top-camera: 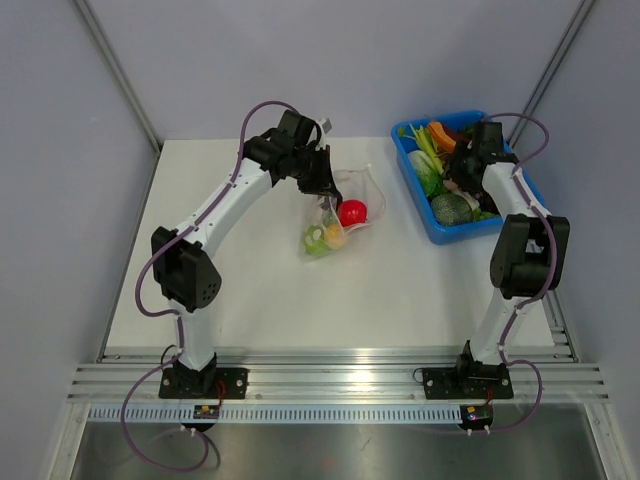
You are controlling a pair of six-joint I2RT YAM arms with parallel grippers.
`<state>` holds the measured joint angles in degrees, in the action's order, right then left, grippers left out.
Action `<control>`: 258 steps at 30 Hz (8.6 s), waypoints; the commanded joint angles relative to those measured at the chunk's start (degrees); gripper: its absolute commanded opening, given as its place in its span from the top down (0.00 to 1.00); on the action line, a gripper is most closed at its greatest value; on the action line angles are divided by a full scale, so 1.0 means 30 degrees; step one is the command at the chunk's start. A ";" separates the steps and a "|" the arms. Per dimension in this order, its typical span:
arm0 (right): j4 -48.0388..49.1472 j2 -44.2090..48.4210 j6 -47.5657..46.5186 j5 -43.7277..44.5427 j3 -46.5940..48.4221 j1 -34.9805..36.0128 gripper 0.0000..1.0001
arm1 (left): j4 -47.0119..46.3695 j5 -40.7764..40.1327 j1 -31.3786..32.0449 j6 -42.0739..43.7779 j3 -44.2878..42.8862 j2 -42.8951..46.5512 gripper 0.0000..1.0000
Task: Place the food in the zip-top bag and seal the zipper
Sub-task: Pick up the fake food from the bin, then place the fake food in the zipper food storage bag, then pick up the fake fruit from the bin, then place the fake fruit in the zipper food storage bag, then adjust the zipper food storage bag at the center of the board.
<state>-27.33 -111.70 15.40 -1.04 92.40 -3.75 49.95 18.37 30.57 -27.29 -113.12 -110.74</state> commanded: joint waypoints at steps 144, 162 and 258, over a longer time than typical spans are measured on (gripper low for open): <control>-0.1700 0.6882 0.0639 -0.1499 -0.1503 -0.4053 0.53 | -0.1886 0.0790 0.0504 0.0337 0.0324 0.1522 1.00; -0.1085 0.5681 0.1078 -0.1968 -0.2618 -0.4053 0.52 | -0.2586 0.4271 -0.0930 -0.0805 -0.0789 0.1493 1.00; -0.1966 0.6443 0.1811 0.4243 -0.3055 1.0479 0.23 | -0.2736 0.5273 -0.1810 -0.1012 0.1613 0.1053 1.00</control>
<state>-33.21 -92.79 22.63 8.67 80.97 28.14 41.78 33.69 25.74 -32.42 -108.20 -111.70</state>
